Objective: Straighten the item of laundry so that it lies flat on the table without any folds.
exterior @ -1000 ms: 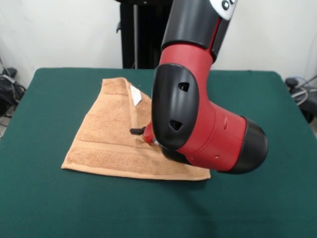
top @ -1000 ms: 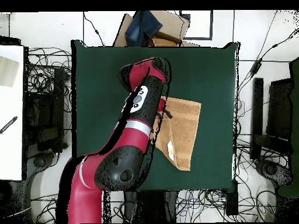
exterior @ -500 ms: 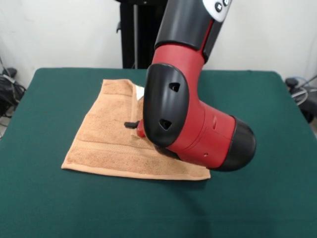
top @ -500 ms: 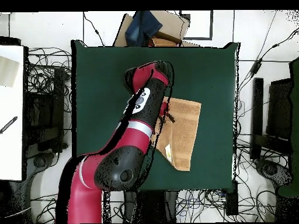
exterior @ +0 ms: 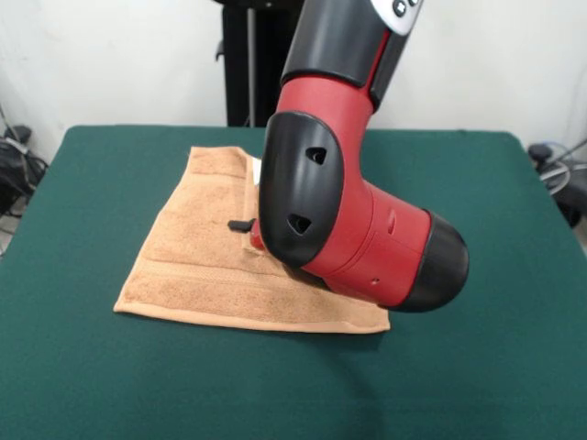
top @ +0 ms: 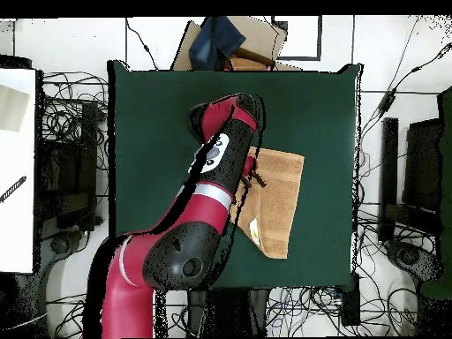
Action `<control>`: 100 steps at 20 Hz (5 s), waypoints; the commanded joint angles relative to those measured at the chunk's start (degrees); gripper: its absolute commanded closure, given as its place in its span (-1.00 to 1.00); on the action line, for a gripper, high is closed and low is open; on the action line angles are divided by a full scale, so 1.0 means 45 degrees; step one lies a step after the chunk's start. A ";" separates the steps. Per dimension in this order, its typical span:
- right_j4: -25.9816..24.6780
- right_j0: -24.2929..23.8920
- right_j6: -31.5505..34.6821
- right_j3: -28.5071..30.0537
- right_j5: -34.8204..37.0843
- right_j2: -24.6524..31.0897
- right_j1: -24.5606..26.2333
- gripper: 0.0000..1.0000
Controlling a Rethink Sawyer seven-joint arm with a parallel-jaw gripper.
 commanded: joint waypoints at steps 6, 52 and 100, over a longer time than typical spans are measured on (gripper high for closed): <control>-0.0646 0.0065 0.0292 0.1333 -0.0903 0.1356 -0.0127 -1.00; -0.0284 -0.0893 -0.0132 -0.3130 0.1175 0.1061 0.1631 -1.00; -0.1257 0.0098 0.0163 0.2288 -0.1040 0.2168 -0.0640 -1.00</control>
